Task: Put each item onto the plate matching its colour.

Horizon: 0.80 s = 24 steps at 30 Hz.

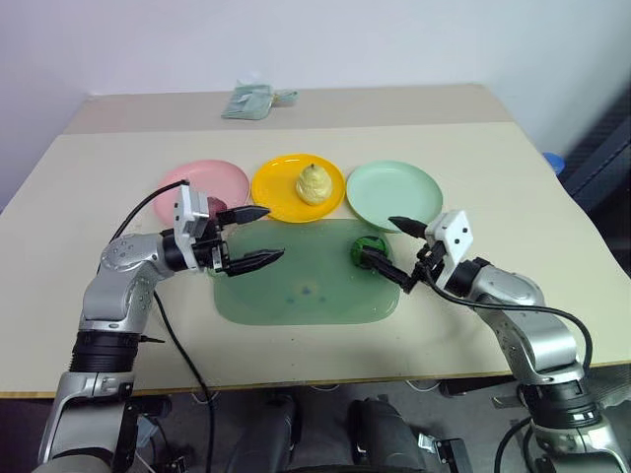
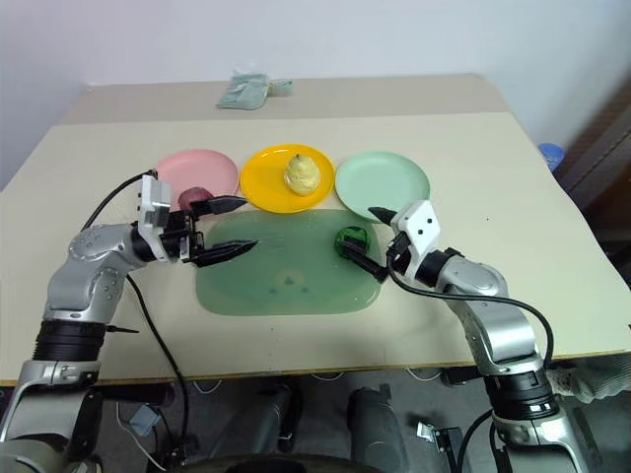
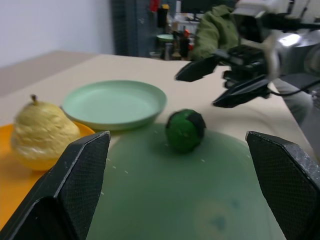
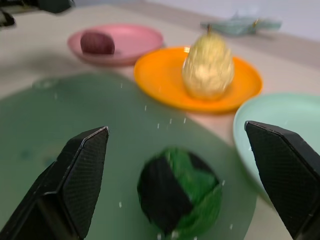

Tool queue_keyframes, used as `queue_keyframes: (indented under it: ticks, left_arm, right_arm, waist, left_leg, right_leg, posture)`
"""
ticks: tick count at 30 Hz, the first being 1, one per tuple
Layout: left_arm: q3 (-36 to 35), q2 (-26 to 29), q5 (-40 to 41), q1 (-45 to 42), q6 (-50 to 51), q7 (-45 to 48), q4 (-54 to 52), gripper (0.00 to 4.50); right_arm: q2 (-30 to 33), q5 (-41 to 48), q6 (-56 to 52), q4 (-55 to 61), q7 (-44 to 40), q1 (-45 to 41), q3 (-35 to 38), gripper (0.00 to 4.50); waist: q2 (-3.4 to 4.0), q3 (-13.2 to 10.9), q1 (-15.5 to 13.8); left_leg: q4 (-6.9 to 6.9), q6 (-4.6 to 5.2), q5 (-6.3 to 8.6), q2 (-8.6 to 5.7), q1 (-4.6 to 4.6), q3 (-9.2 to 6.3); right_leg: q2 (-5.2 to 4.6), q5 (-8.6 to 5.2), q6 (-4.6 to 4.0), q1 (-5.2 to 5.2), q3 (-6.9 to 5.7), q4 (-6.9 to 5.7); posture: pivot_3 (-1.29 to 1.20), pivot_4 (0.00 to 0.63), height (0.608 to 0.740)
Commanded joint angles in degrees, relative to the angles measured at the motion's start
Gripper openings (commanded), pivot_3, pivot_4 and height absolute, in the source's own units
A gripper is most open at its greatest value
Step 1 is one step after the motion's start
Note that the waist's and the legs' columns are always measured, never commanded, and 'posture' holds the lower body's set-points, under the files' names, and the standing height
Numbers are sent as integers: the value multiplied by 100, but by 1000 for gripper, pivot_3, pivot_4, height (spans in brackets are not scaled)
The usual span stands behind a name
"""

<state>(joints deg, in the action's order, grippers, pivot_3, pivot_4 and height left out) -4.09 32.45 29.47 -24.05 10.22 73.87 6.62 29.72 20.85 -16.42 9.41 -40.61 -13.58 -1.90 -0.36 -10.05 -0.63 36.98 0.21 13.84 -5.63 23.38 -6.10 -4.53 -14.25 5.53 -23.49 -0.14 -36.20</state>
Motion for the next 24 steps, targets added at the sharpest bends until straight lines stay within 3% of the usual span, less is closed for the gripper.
queue_keyframes:
  ticks: [1,12,15,20,22,24]
  left_arm:
    - [-77,56,53,160,-184,83,-254,4431]
    - [-153,9,123,702,-61,-419,-801,4431]
    - [-146,4,127,751,-50,-508,-884,4500]
    - [-132,-25,146,782,-11,-672,-995,4500]
    - [-133,-44,154,785,13,-755,-1031,4500]
    - [-131,-58,169,793,31,-816,-1055,4500]
  right_arm:
    - [-115,-99,289,-236,-169,-143,-57,4500]
    - [-367,-312,560,-973,-459,-423,-198,4500]
    - [-434,-402,643,-1207,-496,-546,-235,3630]
    - [-484,-506,750,-1417,-546,-649,-241,1210]
    - [-479,-581,814,-1436,-523,-653,-232,468]
    - [-470,-582,823,-1414,-528,-651,-202,468]
  waist:
    - [1,-1,0]
    - [4,-2,-6]
    - [4,-2,0]
    - [5,-2,-3]
    - [5,-2,-3]
    - [5,-2,-2]
  left_leg:
    - [-1,0,0,0,0,0]
    - [-1,-1,0,1,0,0]
    - [-2,-1,0,1,0,0]
    - [-2,-1,0,1,0,0]
    - [-2,-1,0,1,0,0]
    - [-2,-1,0,1,0,0]
  right_leg:
    - [0,2,4,-2,0,-2]
    - [0,4,2,-3,1,-2]
    - [0,4,3,-3,1,-2]
    - [2,5,2,-4,1,-3]
    - [1,5,2,-4,1,-2]
    - [2,5,2,-4,1,-3]
  posture:
    - [0,150,740]
    - [0,150,740]
    - [0,150,740]
    - [0,150,740]
    - [0,150,740]
    - [0,150,740]
